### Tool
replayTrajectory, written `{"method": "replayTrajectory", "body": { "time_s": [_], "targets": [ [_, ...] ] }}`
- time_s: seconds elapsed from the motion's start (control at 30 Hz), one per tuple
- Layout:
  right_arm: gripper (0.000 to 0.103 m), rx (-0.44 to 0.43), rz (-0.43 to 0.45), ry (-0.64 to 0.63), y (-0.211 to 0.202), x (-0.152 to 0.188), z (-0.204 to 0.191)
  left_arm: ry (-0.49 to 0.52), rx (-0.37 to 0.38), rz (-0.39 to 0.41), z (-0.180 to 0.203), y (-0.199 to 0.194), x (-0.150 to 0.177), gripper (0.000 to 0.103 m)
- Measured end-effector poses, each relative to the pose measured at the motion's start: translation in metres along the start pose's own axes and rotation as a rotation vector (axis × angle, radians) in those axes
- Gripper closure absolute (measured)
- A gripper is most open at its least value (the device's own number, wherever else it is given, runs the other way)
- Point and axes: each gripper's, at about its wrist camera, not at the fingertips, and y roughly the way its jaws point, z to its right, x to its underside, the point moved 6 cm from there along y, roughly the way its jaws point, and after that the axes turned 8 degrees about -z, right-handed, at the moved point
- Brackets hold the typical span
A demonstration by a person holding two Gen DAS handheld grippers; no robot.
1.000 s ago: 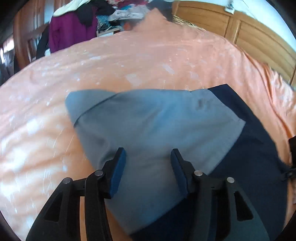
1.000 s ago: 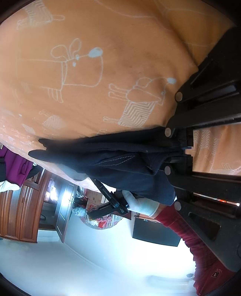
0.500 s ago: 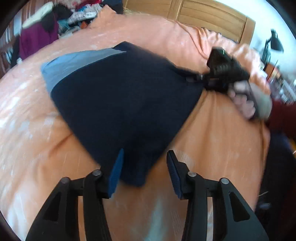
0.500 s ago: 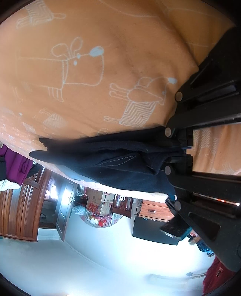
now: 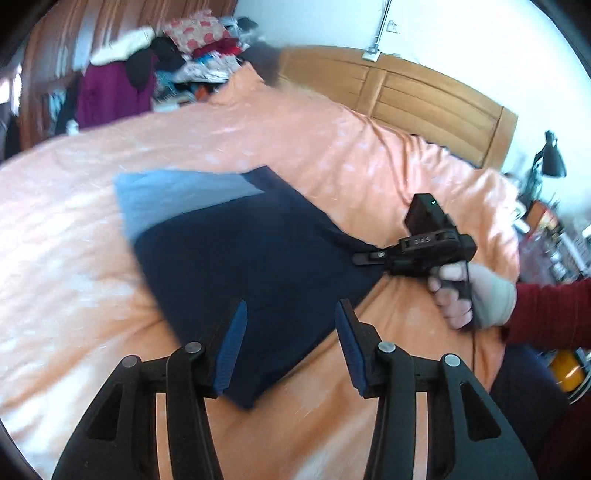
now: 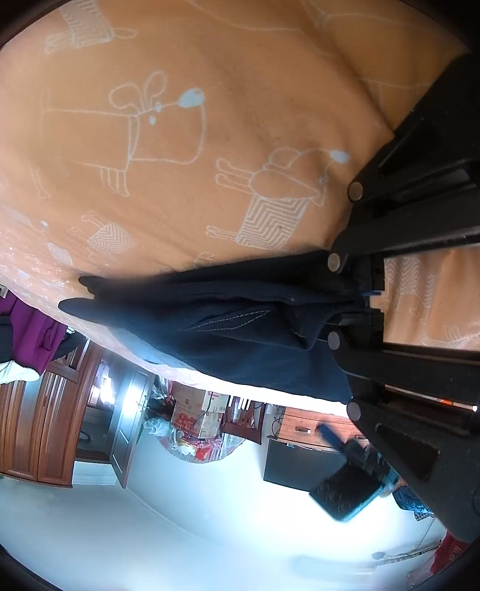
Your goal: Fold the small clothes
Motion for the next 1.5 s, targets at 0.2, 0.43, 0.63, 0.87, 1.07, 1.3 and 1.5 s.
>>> {"method": "replayTrajectory", "body": {
  "time_s": [0.2,0.43,0.63,0.87,1.07,1.3,1.5],
  "targets": [
    [0.103,-0.001,0.0,-0.002,0.001,0.001,-0.001,-0.028,0.054,-0.214,0.007,0.049,0.05,0.057],
    [0.103,-0.01,0.001,-0.007,0.0,0.001,-0.001,0.037,0.063,-0.026,0.038,0.019,0.0,0.051],
    [0.103,-0.027,-0.002,0.001,-0.001,0.0,0.001,-0.048,0.067,-0.184,0.014,0.081,0.011,0.038],
    [0.066,-0.11,0.053,0.1,-0.025,-0.004,-0.002,0.002,0.17,-0.211,0.072,0.027,0.049,0.037],
    [0.024,0.254,0.098,-0.105,-0.064,0.034,-0.062,-0.26,-0.304,-0.146,-0.016,-0.036,0.08,0.015],
    [0.014,0.835,0.02,-0.462,-0.036,0.105,-0.089,-0.504,-0.568,-0.241,-0.07,-0.023,0.122,0.004],
    [0.012,0.909,-0.054,-0.435,-0.032,0.133,-0.055,-0.498,-0.634,-0.229,-0.067,-0.011,0.124,0.0]
  ]
}}
